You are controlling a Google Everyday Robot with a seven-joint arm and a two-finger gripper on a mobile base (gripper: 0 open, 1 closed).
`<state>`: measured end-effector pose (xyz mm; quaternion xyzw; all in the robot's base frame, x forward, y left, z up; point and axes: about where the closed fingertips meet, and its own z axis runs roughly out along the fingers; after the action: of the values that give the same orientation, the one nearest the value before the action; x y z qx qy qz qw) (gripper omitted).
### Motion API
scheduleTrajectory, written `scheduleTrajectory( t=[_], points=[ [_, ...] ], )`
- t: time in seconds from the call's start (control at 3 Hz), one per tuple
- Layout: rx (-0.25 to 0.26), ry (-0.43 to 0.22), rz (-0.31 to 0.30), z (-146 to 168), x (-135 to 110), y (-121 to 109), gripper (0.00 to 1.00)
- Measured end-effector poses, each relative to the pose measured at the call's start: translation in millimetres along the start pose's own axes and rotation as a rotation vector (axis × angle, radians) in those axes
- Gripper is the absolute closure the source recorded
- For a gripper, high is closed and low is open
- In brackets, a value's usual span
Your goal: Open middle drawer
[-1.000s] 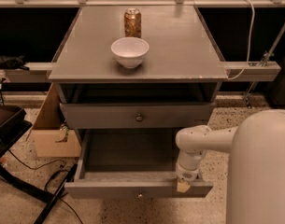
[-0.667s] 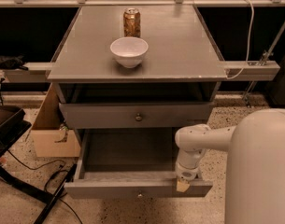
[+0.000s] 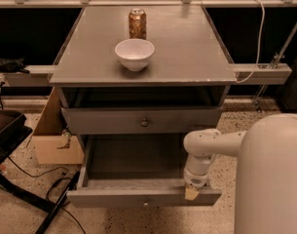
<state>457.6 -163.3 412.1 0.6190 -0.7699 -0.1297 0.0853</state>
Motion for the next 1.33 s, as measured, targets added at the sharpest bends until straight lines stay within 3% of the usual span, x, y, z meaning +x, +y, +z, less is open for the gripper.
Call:
scheduleTrajectory(
  t=[0.33, 0.67, 1.33],
  points=[
    [-0.011, 0.001, 0.006, -2.9, 5.6, 3.4, 1.00],
    [-0.011, 0.001, 0.006, -2.9, 5.5, 3.2, 0.82],
    [-0.011, 0.001, 0.006, -2.9, 5.5, 3.2, 0.35]
  ],
)
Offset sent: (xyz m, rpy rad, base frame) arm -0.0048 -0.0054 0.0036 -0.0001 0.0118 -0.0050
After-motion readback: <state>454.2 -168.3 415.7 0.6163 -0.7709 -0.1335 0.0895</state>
